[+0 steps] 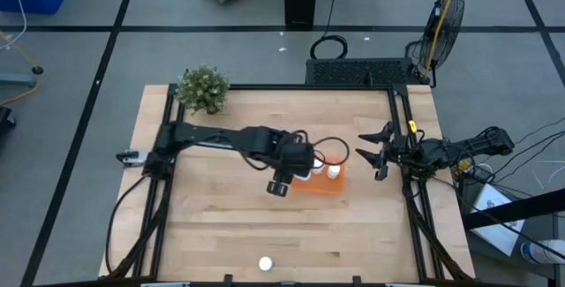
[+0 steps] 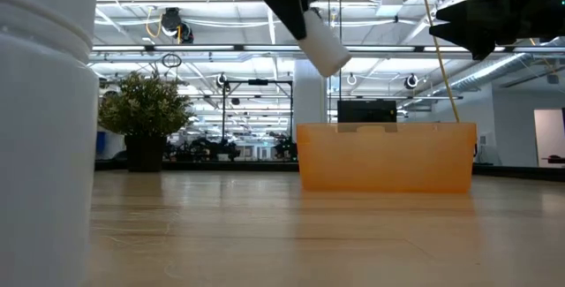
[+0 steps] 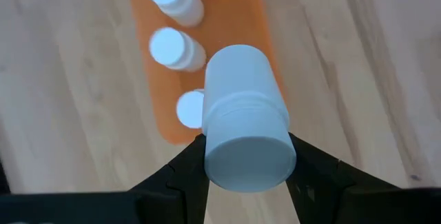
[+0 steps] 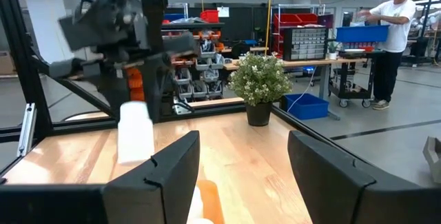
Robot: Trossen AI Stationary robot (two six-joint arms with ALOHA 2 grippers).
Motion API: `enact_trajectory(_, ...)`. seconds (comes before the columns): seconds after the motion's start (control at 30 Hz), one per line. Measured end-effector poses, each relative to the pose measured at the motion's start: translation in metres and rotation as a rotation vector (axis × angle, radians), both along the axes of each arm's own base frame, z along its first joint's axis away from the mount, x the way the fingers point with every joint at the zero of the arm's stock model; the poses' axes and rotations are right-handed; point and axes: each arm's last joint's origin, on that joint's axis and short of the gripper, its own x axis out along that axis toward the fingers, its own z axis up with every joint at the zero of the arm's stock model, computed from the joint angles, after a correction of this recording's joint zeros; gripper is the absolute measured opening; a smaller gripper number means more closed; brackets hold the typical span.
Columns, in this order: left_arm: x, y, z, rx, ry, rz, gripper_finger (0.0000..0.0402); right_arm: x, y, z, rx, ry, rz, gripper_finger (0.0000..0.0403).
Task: Pick and place pill bottles into a basket
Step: Put the pill bottle into the bin
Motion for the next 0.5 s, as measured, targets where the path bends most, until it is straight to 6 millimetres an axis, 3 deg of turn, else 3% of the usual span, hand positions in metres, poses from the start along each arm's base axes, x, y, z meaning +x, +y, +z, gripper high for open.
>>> enact_trajectory(0.33,0.016,0.005,-0.033,0.003,0.131,-0.002,0.0164,0.0,0.0,0.0,0.0,0.0,0.0,0.0212)
enact_trajectory(0.5,0.019,0.004,-0.04,0.008,0.14,-0.028,0.0164,0.0,0.0,0.0,0.0,0.0,0.0,0.0212)
